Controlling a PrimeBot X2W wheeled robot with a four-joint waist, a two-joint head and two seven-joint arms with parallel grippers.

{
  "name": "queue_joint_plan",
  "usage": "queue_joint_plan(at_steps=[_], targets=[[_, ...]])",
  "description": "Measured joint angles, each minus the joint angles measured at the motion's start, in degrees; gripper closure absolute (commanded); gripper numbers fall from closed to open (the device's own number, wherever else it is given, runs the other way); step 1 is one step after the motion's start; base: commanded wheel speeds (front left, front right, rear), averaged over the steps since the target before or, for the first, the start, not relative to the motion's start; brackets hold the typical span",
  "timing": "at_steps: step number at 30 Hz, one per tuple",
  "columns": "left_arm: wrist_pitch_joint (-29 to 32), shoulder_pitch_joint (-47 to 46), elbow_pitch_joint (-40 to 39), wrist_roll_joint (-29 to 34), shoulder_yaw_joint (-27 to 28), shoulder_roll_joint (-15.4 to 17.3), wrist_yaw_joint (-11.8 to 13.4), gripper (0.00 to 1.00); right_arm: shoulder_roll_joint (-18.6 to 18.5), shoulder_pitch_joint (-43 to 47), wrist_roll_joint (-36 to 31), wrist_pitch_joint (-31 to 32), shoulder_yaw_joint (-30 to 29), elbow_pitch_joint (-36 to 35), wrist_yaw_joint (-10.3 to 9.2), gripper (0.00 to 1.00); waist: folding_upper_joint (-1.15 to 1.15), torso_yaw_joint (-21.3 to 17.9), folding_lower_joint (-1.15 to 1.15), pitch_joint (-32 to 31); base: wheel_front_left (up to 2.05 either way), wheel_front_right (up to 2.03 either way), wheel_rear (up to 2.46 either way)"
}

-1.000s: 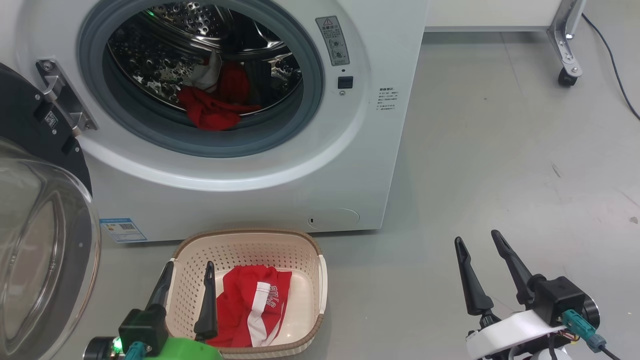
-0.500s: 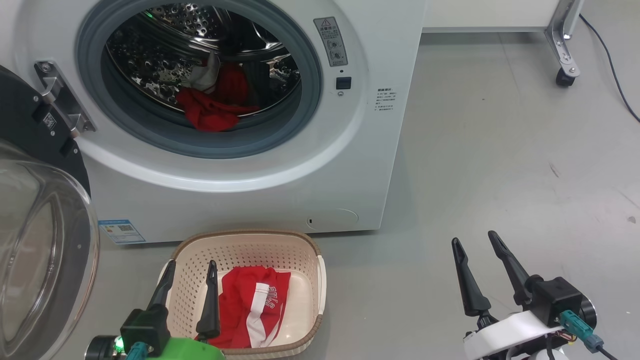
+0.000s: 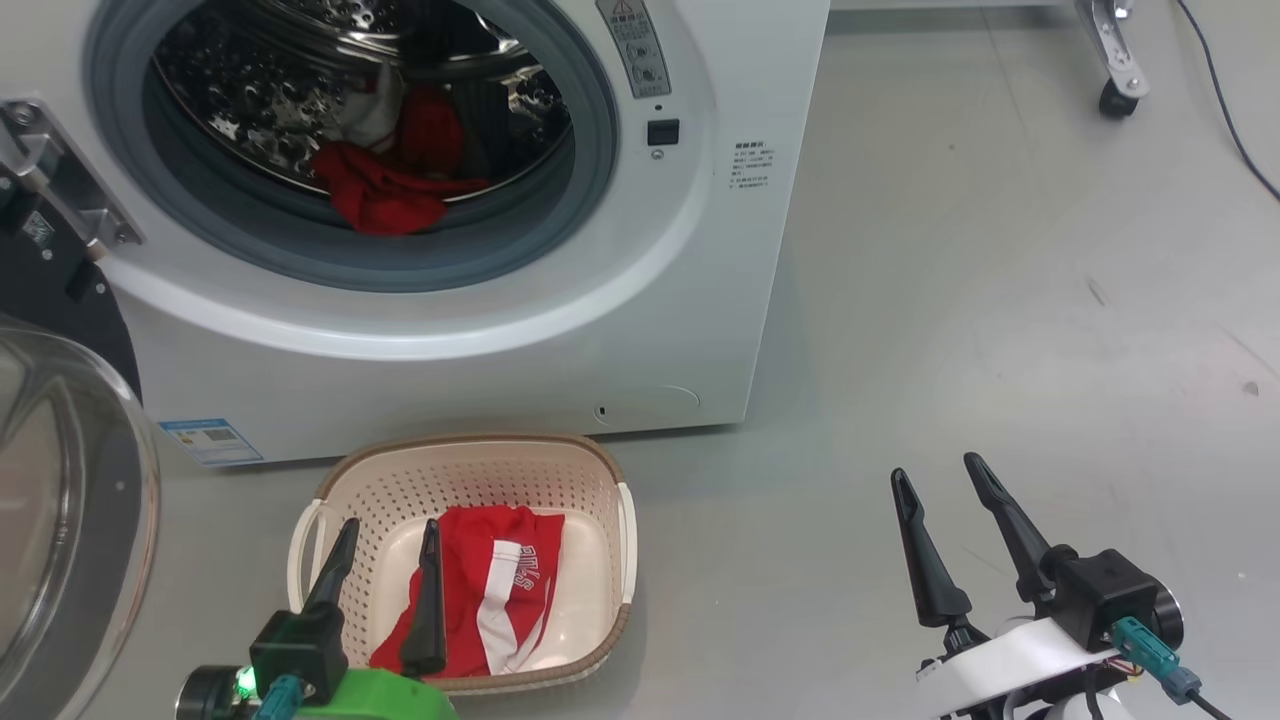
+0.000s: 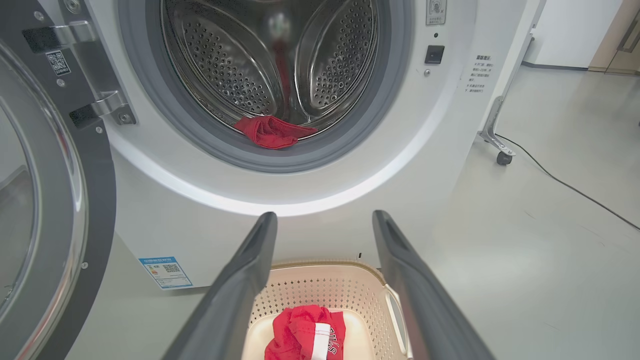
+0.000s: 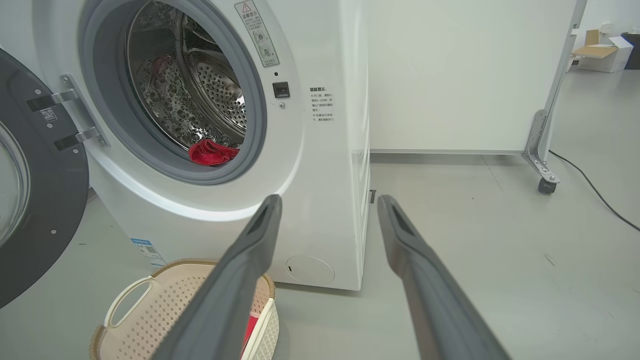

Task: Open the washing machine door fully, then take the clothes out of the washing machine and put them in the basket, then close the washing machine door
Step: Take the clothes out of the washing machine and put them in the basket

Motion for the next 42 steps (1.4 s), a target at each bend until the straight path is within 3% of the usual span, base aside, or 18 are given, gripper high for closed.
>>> queue_joint_plan(at_steps=[13,28,42], targets=[[1.82,-8.82,1.55,-0.13,-0.82,0.03,0.23,0.0,-0.02,-2.98,0.0,0.0,0.7,-2.72,0.34,0.0,0.0,-1.75,0.0,8.07,0.0,0.0,0.0],[6.09,-26.89,5.98,-1.96,2.25,0.07,0.24,0.0,-0.16,-11.09,0.62,0.0,2.36,-4.92,1.11,0.0,0.0,-4.18,0.0,18.94,0.0,0.0,0.0],[16.73,-44.34,11.99,-3.39,5.35,5.54,-1.35,0.0,-0.22,-15.92,4.47,0.0,4.28,-4.99,1.56,0.0,0.0,-8.91,0.0,26.85,0.0,0.0,0.0]])
